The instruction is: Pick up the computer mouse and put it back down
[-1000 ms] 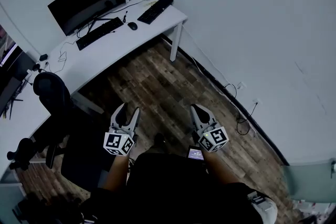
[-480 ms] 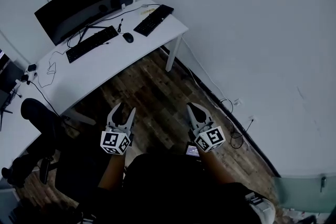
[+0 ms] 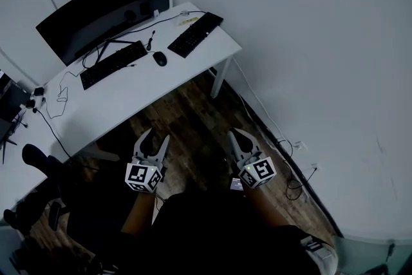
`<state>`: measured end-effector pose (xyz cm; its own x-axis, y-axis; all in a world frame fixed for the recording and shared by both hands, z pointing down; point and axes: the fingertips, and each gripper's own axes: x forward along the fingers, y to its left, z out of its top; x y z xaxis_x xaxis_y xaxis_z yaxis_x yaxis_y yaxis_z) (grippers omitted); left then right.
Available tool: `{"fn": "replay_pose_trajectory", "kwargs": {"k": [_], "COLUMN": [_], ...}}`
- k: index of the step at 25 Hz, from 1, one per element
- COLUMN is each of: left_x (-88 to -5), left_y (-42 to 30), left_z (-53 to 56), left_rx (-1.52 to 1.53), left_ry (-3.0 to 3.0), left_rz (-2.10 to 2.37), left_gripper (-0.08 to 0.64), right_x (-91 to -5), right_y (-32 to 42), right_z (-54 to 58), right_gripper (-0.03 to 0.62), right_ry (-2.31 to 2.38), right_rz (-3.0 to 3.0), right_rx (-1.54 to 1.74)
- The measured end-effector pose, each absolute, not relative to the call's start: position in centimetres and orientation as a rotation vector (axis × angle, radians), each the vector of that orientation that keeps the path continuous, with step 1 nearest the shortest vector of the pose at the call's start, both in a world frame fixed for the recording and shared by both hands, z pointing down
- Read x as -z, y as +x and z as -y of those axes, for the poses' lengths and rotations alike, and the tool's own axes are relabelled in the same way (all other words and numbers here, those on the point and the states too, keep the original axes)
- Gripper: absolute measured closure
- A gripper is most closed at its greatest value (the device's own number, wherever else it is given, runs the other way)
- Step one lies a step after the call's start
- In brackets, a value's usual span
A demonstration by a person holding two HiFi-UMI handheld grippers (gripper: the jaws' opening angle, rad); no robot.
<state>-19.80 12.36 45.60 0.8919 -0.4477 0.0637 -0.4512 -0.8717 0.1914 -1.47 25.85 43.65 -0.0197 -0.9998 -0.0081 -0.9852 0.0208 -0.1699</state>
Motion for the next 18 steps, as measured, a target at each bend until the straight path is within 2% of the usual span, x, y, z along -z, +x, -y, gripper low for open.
{"fn": "replay_pose_trajectory", "kwargs": {"k": [18], "left_x": [-46.6], "left_y": [-1.8], "left_z": [-1.0], "left_rx": [-0.081], "left_ry": [2.682], "left_rz": [1.058], "left_gripper": [0.360], "right_x": [-42.1], "right_y": [19.2], "right_z": [-10.6], "right_gripper": [0.581], "right_ry": [-1.781], "right_rz": [-2.480], "right_rx": [0.200]}}
